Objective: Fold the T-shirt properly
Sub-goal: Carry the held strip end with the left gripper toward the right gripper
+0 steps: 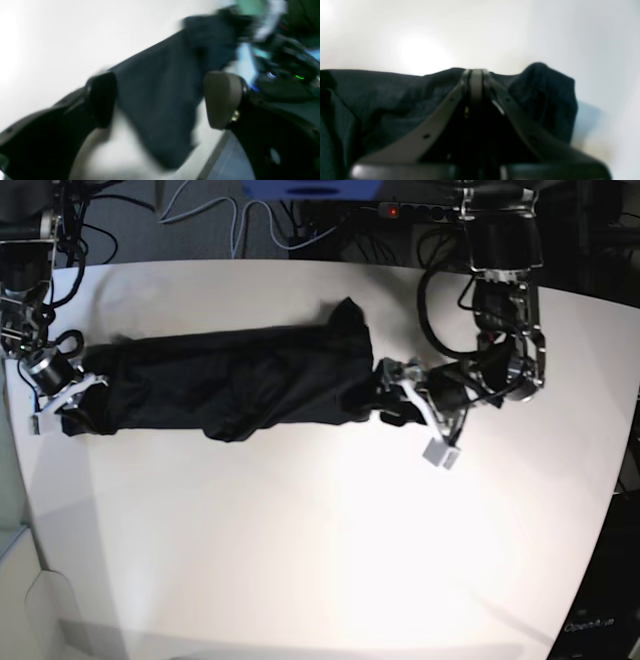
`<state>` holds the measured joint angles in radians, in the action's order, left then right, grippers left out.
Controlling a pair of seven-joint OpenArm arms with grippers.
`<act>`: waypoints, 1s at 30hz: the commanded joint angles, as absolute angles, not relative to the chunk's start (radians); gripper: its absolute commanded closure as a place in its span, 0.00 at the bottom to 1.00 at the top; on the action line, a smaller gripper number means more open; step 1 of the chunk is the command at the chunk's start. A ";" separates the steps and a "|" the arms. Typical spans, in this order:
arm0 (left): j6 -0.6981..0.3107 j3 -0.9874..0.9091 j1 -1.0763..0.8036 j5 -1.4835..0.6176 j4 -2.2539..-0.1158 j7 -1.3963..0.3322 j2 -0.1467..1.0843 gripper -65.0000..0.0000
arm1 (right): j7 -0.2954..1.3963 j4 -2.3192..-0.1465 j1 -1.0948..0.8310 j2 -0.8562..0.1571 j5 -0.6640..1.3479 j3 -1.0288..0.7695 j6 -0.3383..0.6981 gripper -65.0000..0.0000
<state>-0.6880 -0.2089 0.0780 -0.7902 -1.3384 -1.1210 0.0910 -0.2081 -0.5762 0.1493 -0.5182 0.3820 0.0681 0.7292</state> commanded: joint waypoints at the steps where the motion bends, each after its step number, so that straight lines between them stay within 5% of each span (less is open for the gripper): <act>1: -0.698 -0.220 0.107 -0.828 -1.346 -1.098 0.093 0.19 | 0.022 -0.555 0.120 -0.503 0.228 0.097 0.698 1.00; 8: -0.698 -0.171 0.134 -0.832 -1.351 -1.107 0.045 0.25 | 0.021 -0.555 0.122 -0.501 0.228 0.097 0.698 1.00; 16: -0.698 0.016 0.197 -0.828 -1.346 -1.101 -0.012 0.98 | 0.021 -0.556 0.124 -0.501 0.228 0.133 0.698 1.00; 30: -0.599 0.159 0.173 -0.832 -1.445 -1.113 0.021 0.91 | 0.021 -0.556 0.124 -0.501 0.228 0.133 0.698 1.00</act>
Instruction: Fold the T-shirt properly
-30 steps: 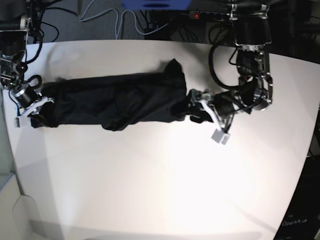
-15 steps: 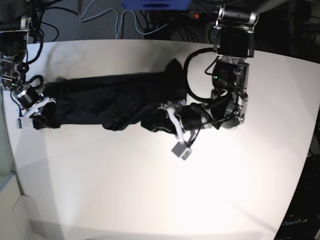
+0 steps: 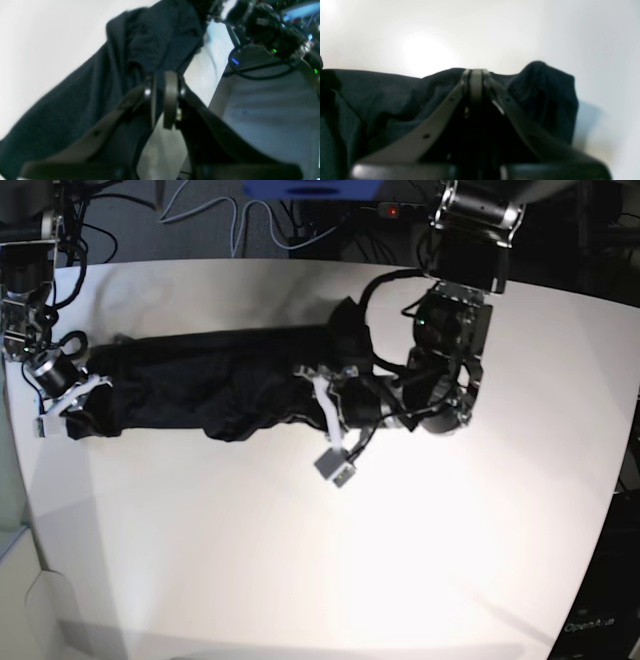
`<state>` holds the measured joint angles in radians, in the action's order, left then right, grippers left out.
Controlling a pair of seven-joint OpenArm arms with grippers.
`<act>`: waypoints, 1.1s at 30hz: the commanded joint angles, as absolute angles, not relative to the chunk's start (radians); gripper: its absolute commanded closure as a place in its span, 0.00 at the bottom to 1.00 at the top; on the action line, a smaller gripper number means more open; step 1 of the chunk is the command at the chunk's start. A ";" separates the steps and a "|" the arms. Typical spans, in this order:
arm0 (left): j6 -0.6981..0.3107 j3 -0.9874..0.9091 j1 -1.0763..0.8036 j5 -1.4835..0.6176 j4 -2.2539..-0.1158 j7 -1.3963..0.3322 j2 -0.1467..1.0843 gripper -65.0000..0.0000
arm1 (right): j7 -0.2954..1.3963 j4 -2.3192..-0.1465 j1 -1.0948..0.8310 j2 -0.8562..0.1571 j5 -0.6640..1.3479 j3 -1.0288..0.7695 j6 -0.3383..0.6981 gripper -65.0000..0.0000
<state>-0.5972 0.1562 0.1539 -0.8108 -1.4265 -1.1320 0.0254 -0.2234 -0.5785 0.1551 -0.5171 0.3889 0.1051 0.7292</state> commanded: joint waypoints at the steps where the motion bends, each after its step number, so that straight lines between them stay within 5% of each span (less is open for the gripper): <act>1: -0.582 0.170 0.173 -0.834 -1.469 -1.113 0.022 0.91 | 0.021 -0.556 0.124 -0.501 0.228 0.133 0.698 1.00; 5: -0.426 0.174 0.150 -0.832 -1.527 -1.153 0.022 0.91 | 0.021 -0.556 0.124 -0.501 0.228 0.133 0.698 1.00; 11: -0.320 0.157 0.104 -0.837 -1.596 -1.155 0.101 0.91 | 0.021 -0.556 0.125 -0.503 0.228 0.131 0.698 1.00; 24: -0.321 0.047 0.051 -0.828 -1.495 -1.144 0.145 0.91 | 0.019 -0.598 0.120 -0.510 0.228 0.127 0.698 1.00; 33: -0.318 0.168 0.105 -0.826 -1.311 -1.004 0.156 0.91 | 0.027 -0.642 0.116 -0.533 0.228 0.125 0.698 1.00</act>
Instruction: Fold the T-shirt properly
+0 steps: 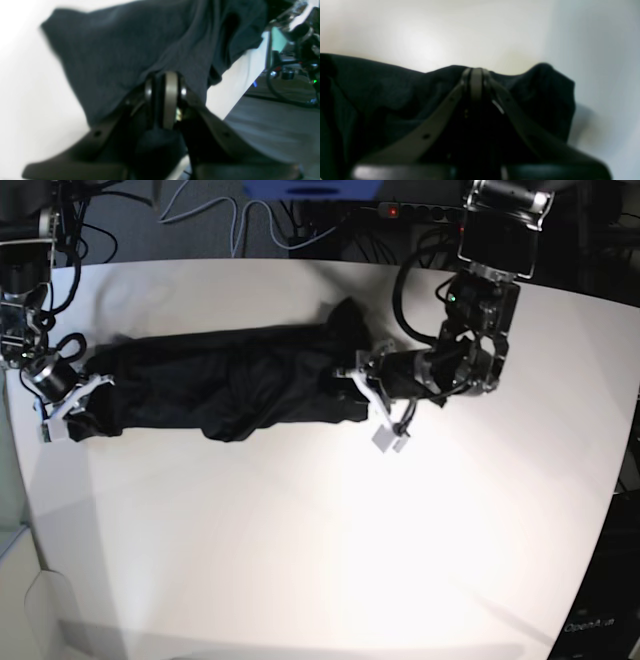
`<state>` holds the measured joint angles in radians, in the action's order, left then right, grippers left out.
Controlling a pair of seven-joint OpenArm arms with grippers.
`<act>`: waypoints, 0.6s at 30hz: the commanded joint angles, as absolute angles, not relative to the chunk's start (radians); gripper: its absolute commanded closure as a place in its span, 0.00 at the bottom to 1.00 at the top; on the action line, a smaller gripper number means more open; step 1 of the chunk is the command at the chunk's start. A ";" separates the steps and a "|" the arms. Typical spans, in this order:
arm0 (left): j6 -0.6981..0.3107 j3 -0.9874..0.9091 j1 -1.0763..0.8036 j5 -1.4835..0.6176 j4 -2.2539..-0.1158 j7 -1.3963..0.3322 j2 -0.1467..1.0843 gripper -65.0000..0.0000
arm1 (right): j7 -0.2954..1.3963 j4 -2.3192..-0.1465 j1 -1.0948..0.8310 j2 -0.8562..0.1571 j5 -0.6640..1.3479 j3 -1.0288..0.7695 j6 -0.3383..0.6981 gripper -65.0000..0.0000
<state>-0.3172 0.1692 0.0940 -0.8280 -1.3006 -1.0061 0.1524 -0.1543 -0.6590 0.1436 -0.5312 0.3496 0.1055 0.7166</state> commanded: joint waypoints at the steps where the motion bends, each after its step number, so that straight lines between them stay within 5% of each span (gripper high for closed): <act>1: -0.318 0.177 0.108 -0.826 -1.283 -0.998 0.156 0.91 | 0.027 -0.642 0.116 -0.541 0.228 0.125 0.698 1.00; 14: -0.321 0.177 0.125 -0.716 -1.219 -0.975 0.179 0.91 | 0.022 -0.657 0.125 -0.559 0.231 0.124 0.698 0.98; 18: -0.321 0.177 0.124 -0.720 -1.218 -0.975 0.199 0.91 | 0.028 -0.759 0.093 -0.579 0.232 0.117 0.698 0.83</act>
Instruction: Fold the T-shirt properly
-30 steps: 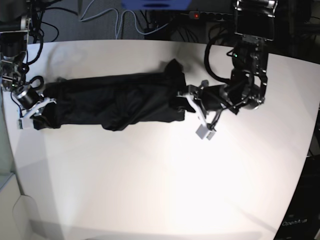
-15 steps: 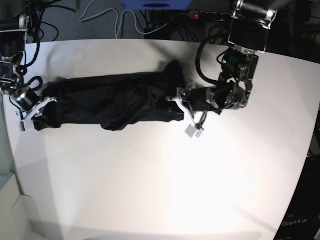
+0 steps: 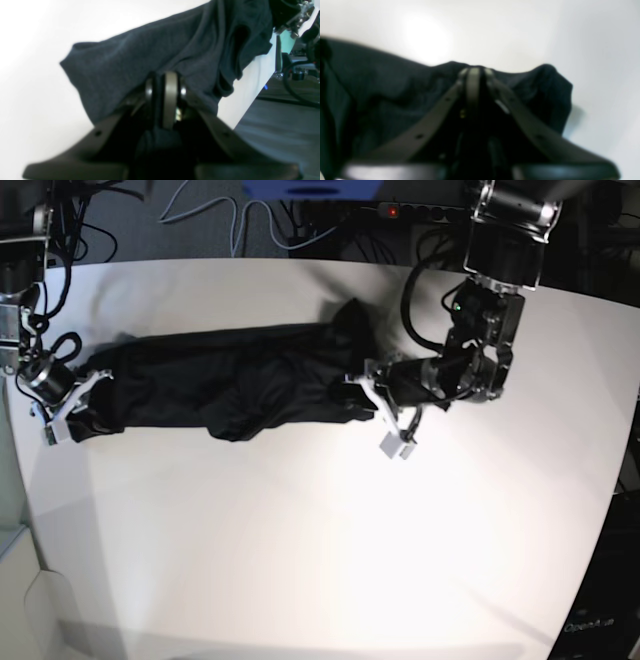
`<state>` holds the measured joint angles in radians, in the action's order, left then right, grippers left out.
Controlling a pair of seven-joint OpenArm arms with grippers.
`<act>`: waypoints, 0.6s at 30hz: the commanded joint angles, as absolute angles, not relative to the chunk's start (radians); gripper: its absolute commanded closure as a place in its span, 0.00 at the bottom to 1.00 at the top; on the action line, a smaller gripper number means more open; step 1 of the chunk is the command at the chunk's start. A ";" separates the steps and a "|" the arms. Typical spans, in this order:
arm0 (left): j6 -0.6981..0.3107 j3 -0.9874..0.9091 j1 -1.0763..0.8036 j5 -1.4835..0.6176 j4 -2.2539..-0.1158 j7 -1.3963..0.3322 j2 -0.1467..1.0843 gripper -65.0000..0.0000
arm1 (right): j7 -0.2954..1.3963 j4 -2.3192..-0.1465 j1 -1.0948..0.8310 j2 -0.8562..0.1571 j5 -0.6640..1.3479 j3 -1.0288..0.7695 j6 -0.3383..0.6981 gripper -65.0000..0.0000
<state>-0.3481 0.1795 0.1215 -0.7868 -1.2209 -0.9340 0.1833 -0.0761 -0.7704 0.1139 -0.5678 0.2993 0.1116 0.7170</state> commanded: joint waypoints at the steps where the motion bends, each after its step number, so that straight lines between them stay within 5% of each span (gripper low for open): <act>1: -0.321 0.177 0.124 -0.725 -1.218 -0.975 0.203 0.91 | 0.028 -0.789 0.081 -0.579 0.232 0.097 0.698 0.78; 6: -0.321 0.176 0.113 -0.719 -1.216 -0.975 0.203 0.91 | 0.028 -0.972 -0.015 -0.573 0.229 -0.077 0.698 0.59; 18: -0.320 0.176 0.101 -0.717 -1.216 -0.975 0.205 0.91 | 0.252 -1.494 -0.151 -0.515 0.232 -0.325 0.698 0.44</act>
